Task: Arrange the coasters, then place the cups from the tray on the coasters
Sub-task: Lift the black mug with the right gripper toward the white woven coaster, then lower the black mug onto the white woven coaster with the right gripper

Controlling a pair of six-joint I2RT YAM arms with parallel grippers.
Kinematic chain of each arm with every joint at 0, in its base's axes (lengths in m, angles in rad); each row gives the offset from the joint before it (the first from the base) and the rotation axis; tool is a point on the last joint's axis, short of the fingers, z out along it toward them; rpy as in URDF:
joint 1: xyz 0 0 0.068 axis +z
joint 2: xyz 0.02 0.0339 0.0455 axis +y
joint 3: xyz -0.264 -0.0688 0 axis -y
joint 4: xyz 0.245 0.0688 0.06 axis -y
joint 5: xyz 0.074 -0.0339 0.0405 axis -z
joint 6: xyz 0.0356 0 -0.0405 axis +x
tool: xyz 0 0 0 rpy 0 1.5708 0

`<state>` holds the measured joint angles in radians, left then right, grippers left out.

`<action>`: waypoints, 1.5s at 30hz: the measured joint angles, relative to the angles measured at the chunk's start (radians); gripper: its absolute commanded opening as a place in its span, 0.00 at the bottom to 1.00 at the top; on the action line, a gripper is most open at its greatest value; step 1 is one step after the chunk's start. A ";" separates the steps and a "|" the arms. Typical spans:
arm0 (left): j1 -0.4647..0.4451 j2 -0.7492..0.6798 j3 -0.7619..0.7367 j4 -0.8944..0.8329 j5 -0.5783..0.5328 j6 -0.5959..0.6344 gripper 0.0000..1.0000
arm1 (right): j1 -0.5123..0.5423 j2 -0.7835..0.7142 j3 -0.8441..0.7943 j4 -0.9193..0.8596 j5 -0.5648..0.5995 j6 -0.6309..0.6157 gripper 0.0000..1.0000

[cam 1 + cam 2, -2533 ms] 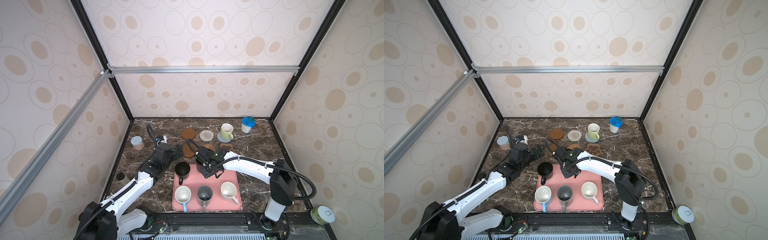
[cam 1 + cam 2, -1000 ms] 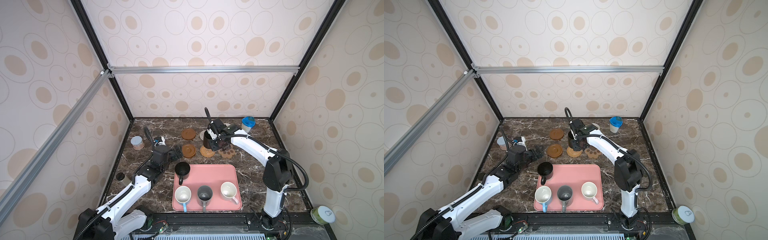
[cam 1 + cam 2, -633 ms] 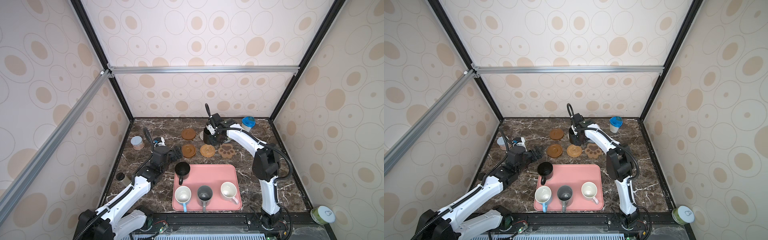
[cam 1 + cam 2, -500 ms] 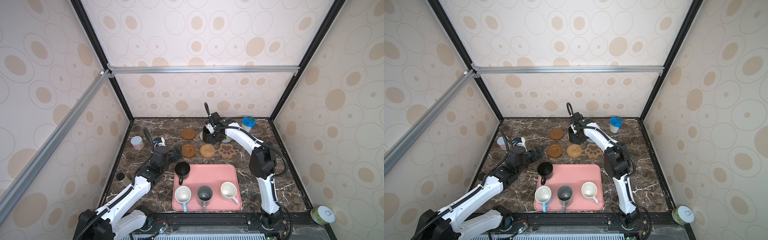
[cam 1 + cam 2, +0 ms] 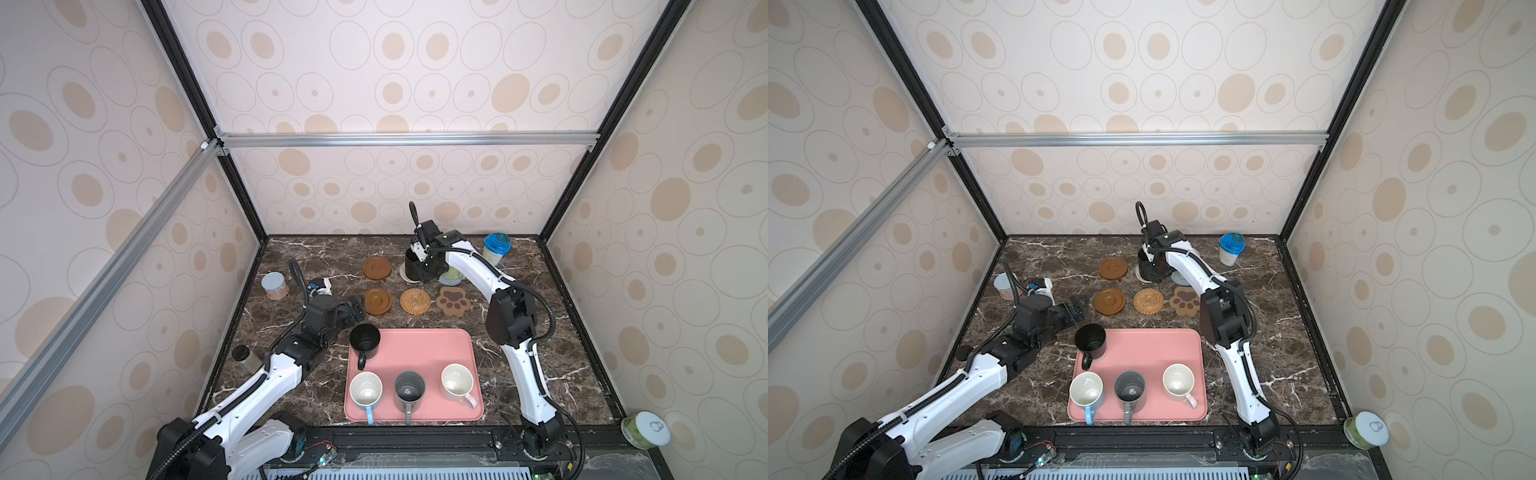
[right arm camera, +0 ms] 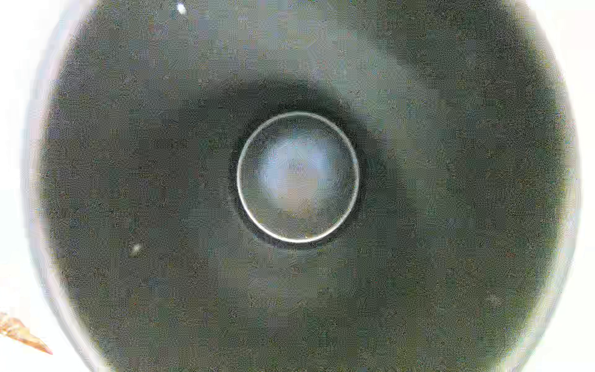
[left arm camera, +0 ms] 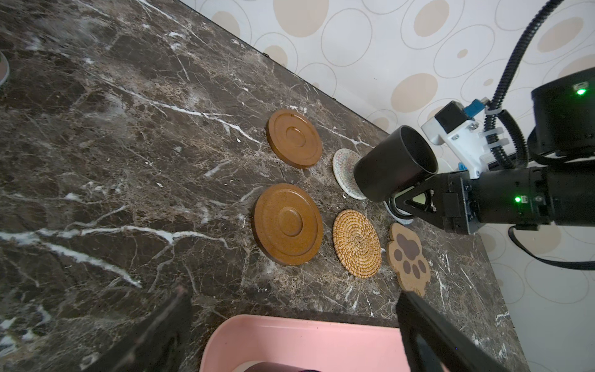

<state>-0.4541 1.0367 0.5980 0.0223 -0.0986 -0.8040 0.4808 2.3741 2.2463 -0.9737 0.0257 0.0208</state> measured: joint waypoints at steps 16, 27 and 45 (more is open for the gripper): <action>0.000 0.000 -0.006 0.008 0.011 -0.005 1.00 | -0.005 0.047 0.095 -0.017 -0.002 -0.012 0.12; 0.000 -0.002 -0.014 0.010 0.020 -0.006 1.00 | -0.011 0.112 0.105 -0.013 -0.008 -0.012 0.12; 0.001 -0.035 -0.033 0.004 0.022 -0.011 1.00 | -0.021 0.112 0.148 -0.002 -0.012 -0.010 0.12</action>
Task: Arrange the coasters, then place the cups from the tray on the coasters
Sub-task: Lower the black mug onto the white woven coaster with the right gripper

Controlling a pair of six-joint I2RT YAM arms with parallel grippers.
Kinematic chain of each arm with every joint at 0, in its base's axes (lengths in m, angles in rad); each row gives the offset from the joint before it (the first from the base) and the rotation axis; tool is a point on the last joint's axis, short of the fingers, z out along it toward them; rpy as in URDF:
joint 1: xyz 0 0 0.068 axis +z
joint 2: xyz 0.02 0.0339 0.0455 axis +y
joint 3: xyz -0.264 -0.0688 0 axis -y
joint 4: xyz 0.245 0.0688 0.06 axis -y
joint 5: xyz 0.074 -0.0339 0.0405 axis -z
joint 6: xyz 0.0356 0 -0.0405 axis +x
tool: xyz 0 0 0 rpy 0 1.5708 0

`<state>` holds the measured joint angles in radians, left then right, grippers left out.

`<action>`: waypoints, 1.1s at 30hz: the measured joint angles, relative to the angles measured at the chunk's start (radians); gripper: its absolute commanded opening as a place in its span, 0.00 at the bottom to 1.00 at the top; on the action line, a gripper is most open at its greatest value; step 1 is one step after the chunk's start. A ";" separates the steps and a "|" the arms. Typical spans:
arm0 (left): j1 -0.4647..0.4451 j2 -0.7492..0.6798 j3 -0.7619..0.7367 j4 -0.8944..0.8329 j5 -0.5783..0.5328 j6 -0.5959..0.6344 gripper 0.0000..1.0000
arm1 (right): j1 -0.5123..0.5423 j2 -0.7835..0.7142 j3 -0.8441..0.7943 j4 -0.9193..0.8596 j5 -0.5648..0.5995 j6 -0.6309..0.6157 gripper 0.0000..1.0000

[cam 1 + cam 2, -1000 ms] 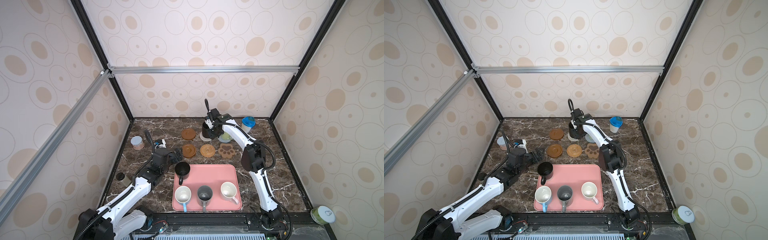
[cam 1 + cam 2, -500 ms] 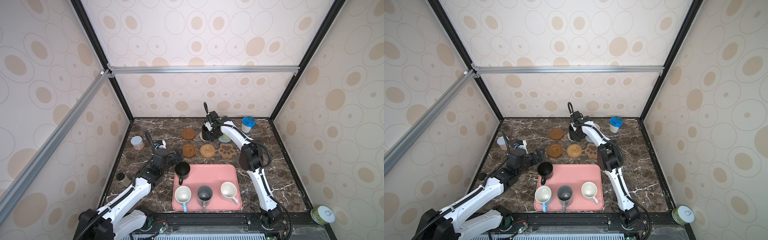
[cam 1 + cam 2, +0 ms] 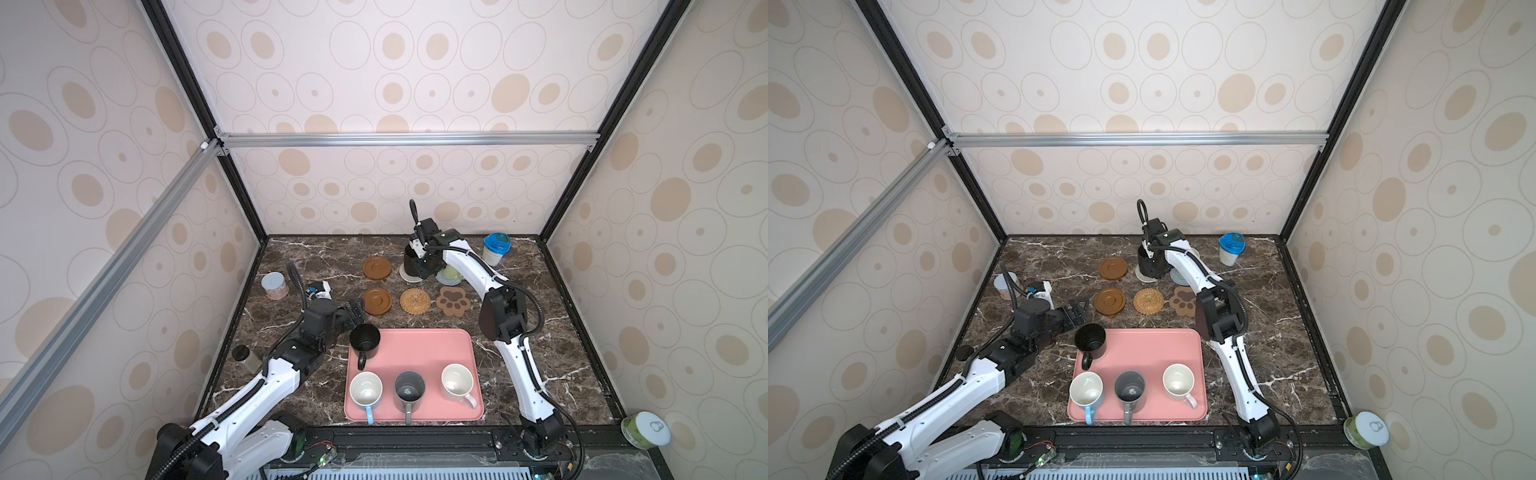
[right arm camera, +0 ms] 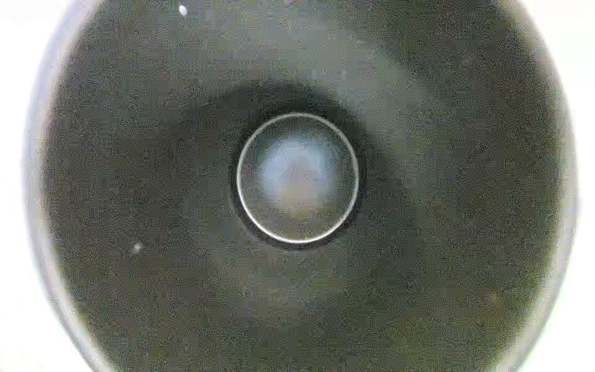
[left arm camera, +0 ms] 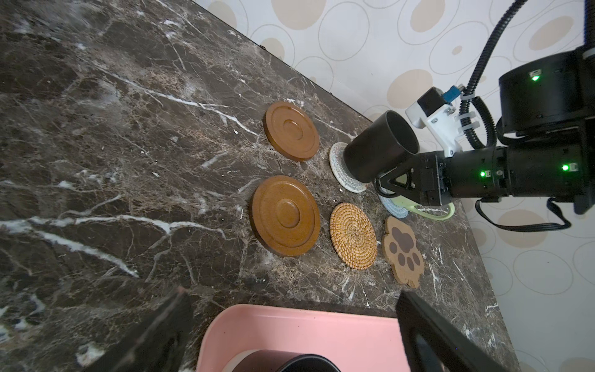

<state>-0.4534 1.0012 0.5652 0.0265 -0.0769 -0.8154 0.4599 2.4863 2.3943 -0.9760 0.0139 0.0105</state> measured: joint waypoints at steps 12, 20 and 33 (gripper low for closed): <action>0.000 -0.003 0.000 -0.001 0.000 0.000 1.00 | -0.002 0.045 0.009 0.013 -0.011 0.000 0.13; 0.000 -0.003 0.000 -0.002 0.000 -0.001 1.00 | -0.002 0.045 0.010 0.017 -0.011 0.002 0.31; 0.000 -0.003 0.000 -0.001 0.000 0.000 1.00 | -0.002 0.027 -0.001 0.019 -0.002 -0.003 0.42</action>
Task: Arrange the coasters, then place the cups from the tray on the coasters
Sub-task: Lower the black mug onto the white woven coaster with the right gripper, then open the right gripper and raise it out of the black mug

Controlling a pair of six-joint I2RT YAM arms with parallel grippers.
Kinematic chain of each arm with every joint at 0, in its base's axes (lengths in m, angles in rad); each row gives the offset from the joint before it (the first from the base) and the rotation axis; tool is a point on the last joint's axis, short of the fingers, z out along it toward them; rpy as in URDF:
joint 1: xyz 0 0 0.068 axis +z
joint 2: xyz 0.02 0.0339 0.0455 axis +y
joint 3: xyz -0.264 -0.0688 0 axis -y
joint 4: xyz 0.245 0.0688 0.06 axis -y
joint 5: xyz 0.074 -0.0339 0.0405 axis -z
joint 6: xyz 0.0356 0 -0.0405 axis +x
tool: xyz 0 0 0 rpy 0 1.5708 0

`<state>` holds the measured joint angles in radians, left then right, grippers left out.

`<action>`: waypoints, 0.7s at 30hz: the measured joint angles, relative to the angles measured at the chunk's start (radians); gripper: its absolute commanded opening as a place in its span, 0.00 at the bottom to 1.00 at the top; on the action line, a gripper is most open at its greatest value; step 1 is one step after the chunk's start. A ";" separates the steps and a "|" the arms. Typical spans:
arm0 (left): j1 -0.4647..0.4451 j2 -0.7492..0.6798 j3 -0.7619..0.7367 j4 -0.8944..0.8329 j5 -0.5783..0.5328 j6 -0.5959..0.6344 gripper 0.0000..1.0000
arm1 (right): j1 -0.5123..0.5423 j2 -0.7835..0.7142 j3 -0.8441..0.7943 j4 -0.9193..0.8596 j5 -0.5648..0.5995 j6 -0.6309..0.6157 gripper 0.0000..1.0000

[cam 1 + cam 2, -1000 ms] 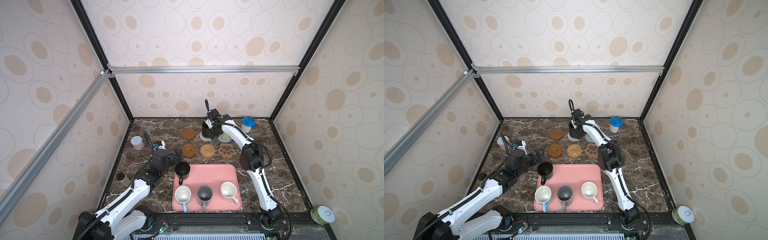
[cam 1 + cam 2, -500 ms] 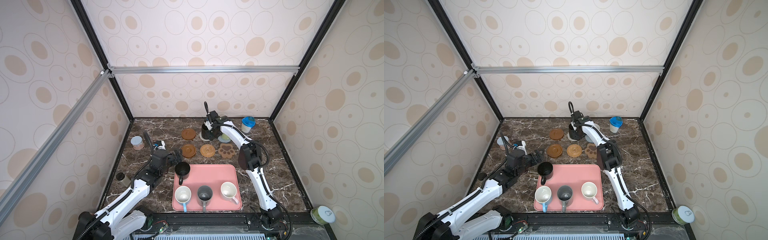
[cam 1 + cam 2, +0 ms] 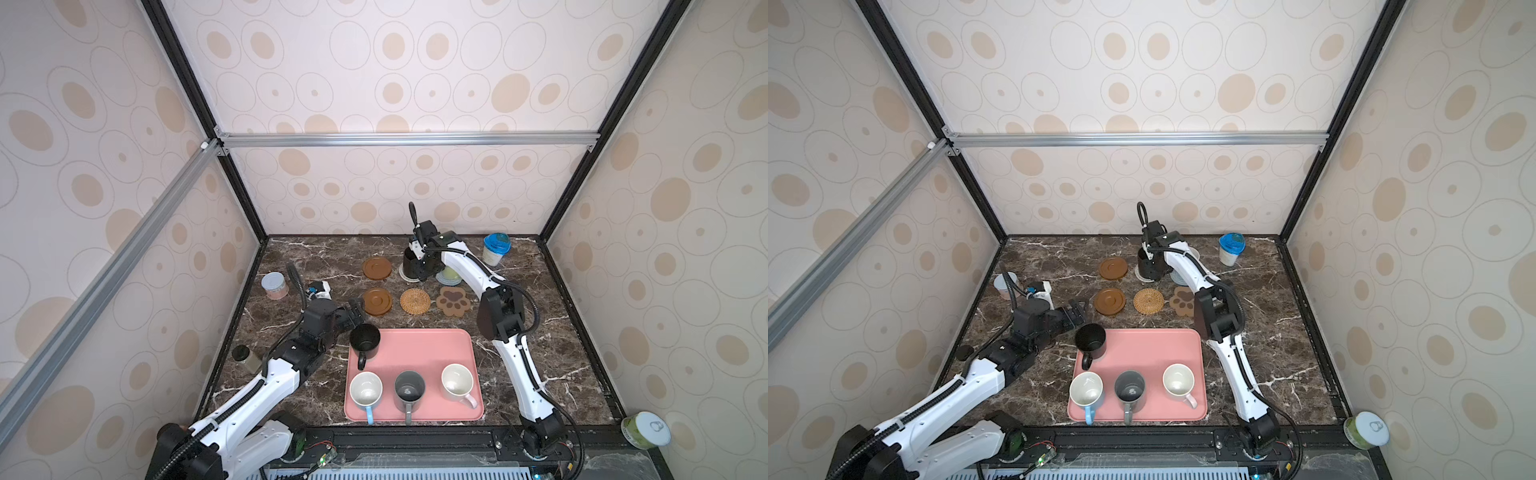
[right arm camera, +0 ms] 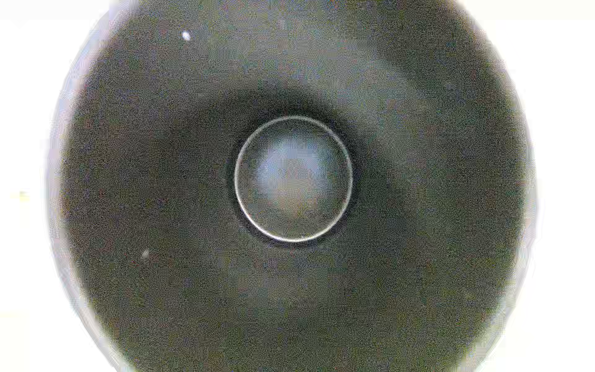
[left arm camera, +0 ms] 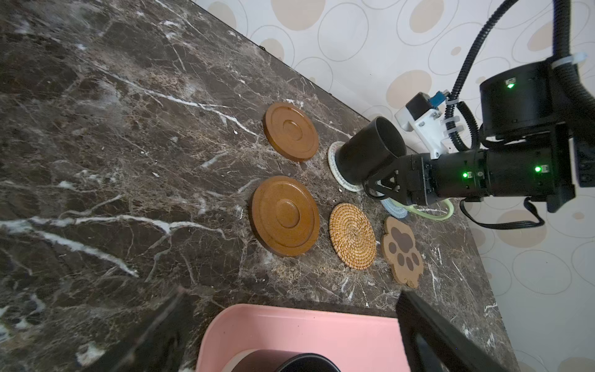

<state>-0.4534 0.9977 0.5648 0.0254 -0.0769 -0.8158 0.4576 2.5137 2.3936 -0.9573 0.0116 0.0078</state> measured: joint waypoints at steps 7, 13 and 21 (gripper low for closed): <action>0.000 0.000 0.000 -0.002 -0.010 0.000 1.00 | 0.000 -0.069 -0.038 -0.001 0.002 -0.004 0.44; 0.000 0.000 0.000 -0.005 -0.019 0.002 1.00 | 0.000 -0.134 -0.042 -0.001 -0.007 -0.006 0.45; 0.000 0.000 0.003 -0.005 -0.027 0.006 1.00 | 0.000 -0.264 -0.098 -0.007 -0.023 0.006 0.45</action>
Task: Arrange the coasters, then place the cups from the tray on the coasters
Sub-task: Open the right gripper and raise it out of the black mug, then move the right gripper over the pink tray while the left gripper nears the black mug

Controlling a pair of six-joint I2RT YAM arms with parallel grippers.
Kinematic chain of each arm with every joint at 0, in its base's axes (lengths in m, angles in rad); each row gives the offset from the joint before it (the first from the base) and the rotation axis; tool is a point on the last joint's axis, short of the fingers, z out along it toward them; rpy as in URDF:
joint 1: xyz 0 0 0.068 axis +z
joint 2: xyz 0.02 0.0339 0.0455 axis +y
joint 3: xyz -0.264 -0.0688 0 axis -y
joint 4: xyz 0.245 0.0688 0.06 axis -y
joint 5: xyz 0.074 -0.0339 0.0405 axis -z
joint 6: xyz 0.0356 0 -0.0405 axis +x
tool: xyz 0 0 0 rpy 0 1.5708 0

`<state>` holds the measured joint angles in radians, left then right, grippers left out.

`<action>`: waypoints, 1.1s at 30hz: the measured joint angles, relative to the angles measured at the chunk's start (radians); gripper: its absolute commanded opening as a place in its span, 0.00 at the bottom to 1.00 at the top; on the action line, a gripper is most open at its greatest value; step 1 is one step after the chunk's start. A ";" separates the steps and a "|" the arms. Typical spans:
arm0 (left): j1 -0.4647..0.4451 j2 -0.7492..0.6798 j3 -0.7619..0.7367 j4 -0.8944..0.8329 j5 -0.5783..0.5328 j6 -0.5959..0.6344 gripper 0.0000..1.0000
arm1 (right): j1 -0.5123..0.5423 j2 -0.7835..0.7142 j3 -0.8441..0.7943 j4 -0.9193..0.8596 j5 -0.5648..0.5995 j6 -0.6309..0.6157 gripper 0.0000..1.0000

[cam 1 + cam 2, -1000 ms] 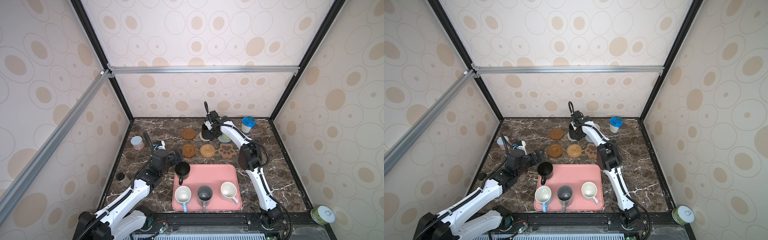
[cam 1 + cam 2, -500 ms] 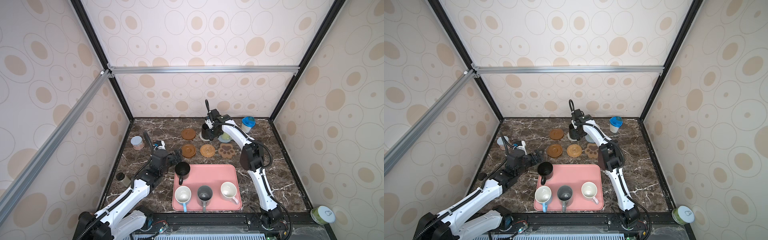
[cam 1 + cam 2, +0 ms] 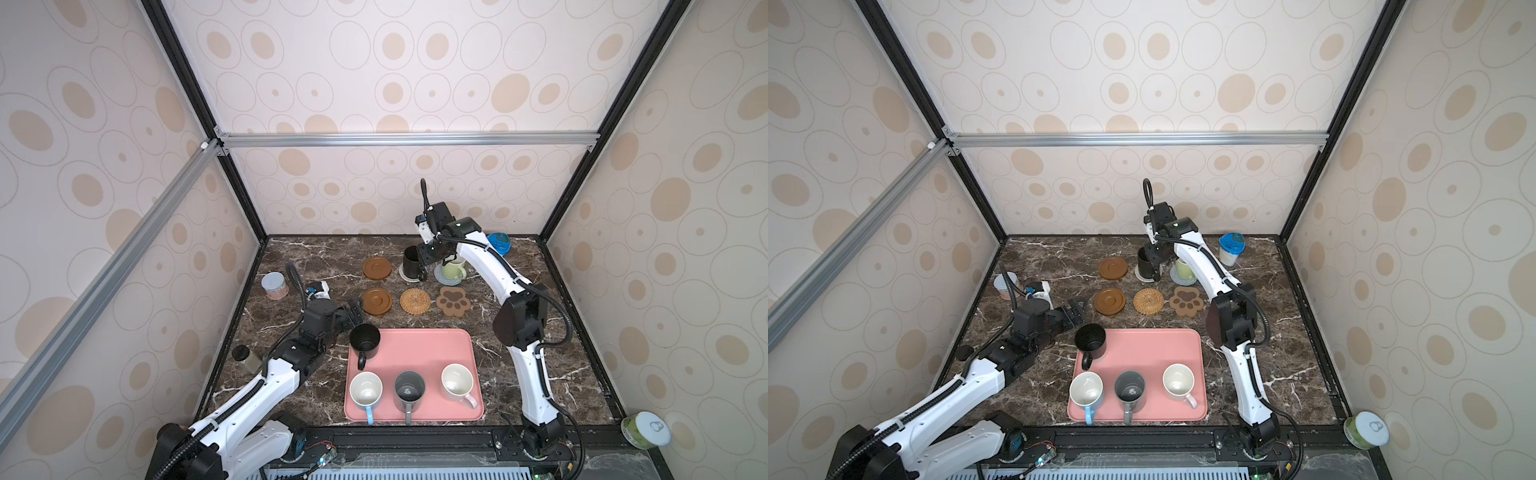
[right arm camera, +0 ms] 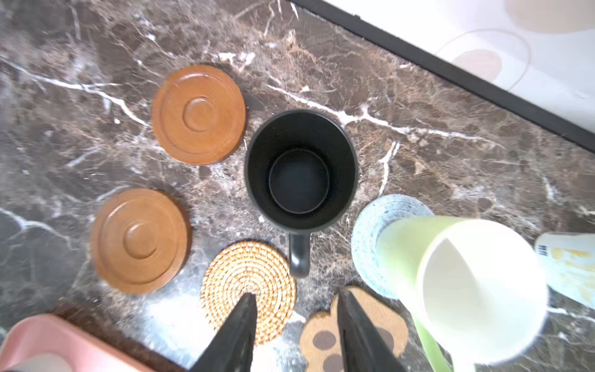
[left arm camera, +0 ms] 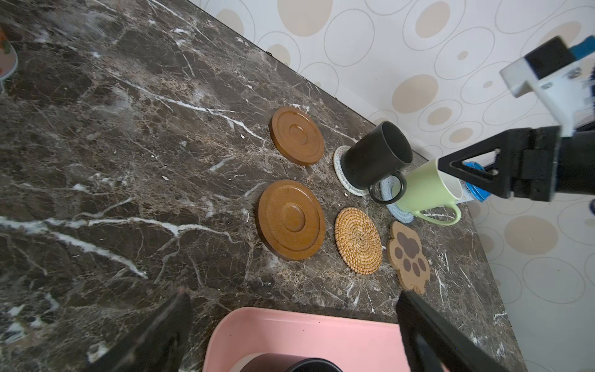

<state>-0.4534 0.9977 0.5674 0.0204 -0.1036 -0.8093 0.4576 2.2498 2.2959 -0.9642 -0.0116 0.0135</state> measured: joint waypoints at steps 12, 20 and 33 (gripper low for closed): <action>0.001 -0.014 0.024 -0.008 -0.020 0.061 1.00 | 0.004 -0.329 -0.418 0.059 -0.067 0.093 0.45; 0.004 -0.021 0.024 -0.027 -0.006 0.109 1.00 | 0.045 -0.492 -0.629 0.081 -0.058 0.183 0.45; 0.007 -0.032 0.034 -0.083 0.026 0.137 1.00 | 0.158 -0.569 -0.701 0.061 -0.032 0.312 0.46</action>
<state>-0.4461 0.9653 0.6018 -0.0628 -0.0776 -0.6724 0.6159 1.6810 1.5948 -0.9035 -0.0437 0.3256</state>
